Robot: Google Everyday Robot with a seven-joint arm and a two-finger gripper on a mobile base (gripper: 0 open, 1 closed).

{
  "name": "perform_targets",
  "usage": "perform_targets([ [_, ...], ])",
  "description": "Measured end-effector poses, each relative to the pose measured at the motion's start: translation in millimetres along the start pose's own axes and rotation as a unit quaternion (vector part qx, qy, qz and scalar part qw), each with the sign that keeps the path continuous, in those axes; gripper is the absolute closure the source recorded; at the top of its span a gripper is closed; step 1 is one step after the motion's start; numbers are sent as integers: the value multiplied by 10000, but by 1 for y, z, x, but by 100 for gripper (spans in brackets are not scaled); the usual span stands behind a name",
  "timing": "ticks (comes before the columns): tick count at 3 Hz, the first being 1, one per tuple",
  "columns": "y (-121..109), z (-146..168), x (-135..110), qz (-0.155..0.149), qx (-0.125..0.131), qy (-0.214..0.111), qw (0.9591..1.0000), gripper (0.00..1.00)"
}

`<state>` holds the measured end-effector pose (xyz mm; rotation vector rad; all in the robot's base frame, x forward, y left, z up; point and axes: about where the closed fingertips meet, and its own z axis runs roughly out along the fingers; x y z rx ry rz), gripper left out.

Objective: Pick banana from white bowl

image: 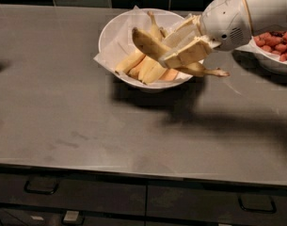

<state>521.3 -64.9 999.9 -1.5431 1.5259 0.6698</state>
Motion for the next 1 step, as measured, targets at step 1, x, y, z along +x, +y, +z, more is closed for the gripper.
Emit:
perform_targets([
  [1,4,-2,2,25,4,35,10000,100],
])
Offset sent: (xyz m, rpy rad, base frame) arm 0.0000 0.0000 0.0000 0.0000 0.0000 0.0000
